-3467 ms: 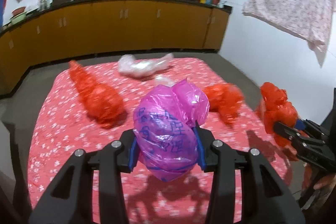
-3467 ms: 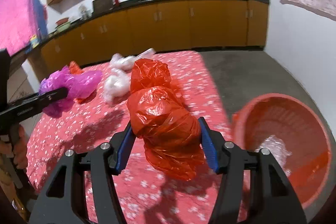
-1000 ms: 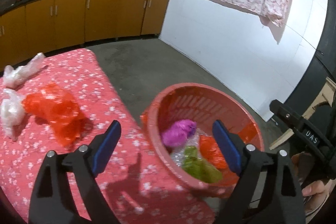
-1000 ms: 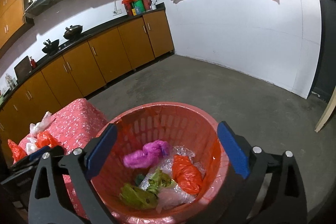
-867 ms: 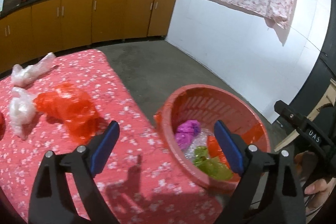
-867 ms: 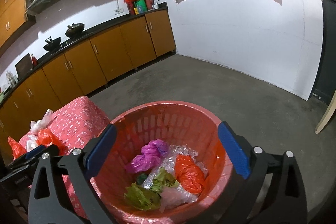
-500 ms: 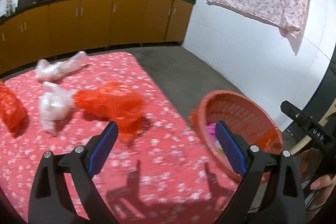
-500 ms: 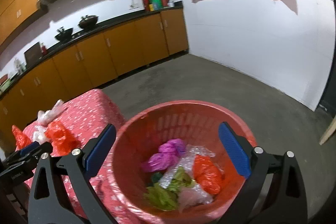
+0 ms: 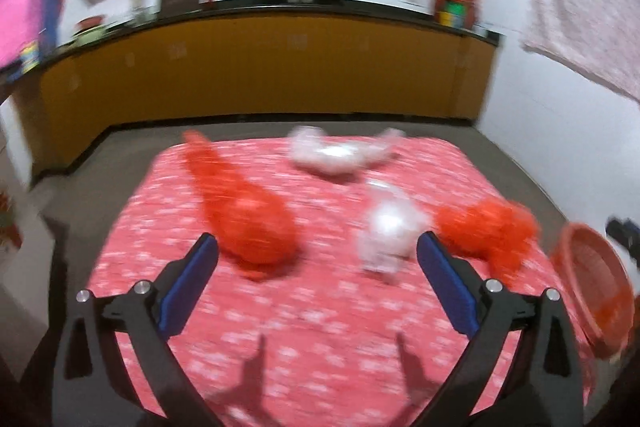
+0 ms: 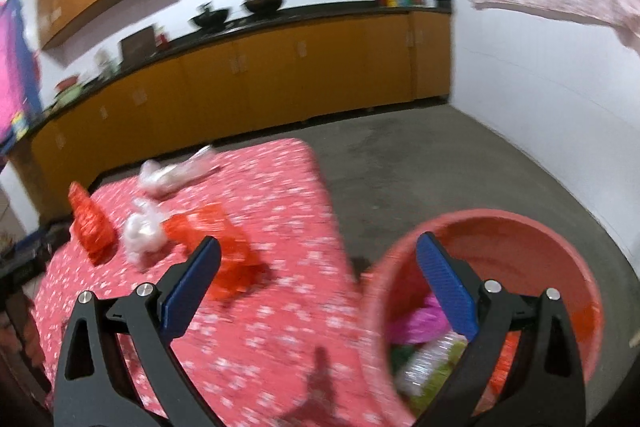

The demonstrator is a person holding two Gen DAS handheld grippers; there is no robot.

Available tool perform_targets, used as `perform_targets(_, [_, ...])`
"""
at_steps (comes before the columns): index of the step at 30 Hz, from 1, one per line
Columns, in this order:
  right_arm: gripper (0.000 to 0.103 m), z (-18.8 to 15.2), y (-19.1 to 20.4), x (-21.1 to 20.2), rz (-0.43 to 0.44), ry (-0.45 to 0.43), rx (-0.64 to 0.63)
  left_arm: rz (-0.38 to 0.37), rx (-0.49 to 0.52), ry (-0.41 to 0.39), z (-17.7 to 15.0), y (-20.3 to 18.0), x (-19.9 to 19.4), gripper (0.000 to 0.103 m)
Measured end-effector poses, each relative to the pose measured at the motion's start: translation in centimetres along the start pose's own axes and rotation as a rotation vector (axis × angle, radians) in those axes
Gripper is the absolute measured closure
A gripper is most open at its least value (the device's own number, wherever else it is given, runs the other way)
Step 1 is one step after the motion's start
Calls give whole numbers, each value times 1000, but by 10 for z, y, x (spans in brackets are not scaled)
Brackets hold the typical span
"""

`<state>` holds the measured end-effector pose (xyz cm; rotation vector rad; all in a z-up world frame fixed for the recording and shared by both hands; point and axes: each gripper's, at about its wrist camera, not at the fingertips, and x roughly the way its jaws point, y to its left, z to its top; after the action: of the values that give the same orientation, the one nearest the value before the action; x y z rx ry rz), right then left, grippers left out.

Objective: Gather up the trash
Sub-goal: 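Move both tools back over the table toward the orange bags, then grasp the long orange bag with the left tool while the right grasps another orange bag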

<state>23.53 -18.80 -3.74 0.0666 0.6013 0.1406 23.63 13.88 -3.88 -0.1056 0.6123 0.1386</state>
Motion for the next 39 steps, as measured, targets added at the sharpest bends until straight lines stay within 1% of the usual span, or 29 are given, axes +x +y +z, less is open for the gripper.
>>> perform_targets(4, [6, 5, 35, 35, 42, 37, -92, 69, -83, 15, 11, 35, 20, 4])
perform_targets(8, [6, 8, 53, 68, 58, 78, -105, 98, -152, 41, 17, 54, 42, 4])
perform_targets(11, [6, 9, 55, 85, 69, 111, -95, 103, -192, 58, 24, 61, 61, 4])
perform_targets(15, [6, 6, 60, 100, 95, 149, -96, 123, -205, 105, 30, 60, 87, 4])
perform_targets(16, [7, 6, 62, 104, 97, 156, -104, 139, -202, 121, 30, 60, 94, 4])
perform_targets(18, [12, 3, 68, 110, 107, 178, -131, 152, -195, 157, 28, 63, 107, 4])
perform_targets(20, [21, 0, 71, 114, 120, 198, -149, 141, -198, 177, 24, 65, 115, 4])
perform_targets(21, [23, -1, 72, 115, 126, 207, -154, 137, -198, 183, 23, 66, 117, 5])
perform_targets(22, [29, -2, 73, 116, 135, 214, -157, 129, -199, 188, 22, 66, 119, 5])
perform_targets(23, [32, -2, 73, 115, 137, 214, -160, 120, -201, 189, 21, 67, 119, 9])
perform_targets(24, [33, -2, 74, 115, 140, 214, -160, 102, -205, 194, 20, 67, 120, 15])
perform_targets(25, [37, -3, 74, 115, 146, 216, -160, 90, -207, 196, 20, 67, 120, 18])
perform_targets(26, [42, -3, 74, 115, 151, 222, -162, 72, -208, 200, 20, 66, 120, 24])
perform_targets(27, [44, -4, 74, 115, 155, 227, -163, 56, -205, 204, 20, 65, 121, 30])
perform_targets(28, [50, -5, 74, 115, 161, 234, -163, 45, -202, 207, 20, 62, 123, 32])
perform_targets(29, [54, -7, 74, 114, 167, 244, -164, 30, -198, 208, 19, 60, 124, 37])
perform_targets(31, [58, -9, 74, 112, 172, 246, -166, 15, -183, 209, 17, 54, 125, 42])
perform_targets(36, [63, -15, 72, 99, 178, 245, -163, -8, -164, 204, 15, 46, 123, 60])
perform_targets(39, [63, -20, 68, 87, 178, 241, -152, -17, -170, 198, 15, 47, 117, 65])
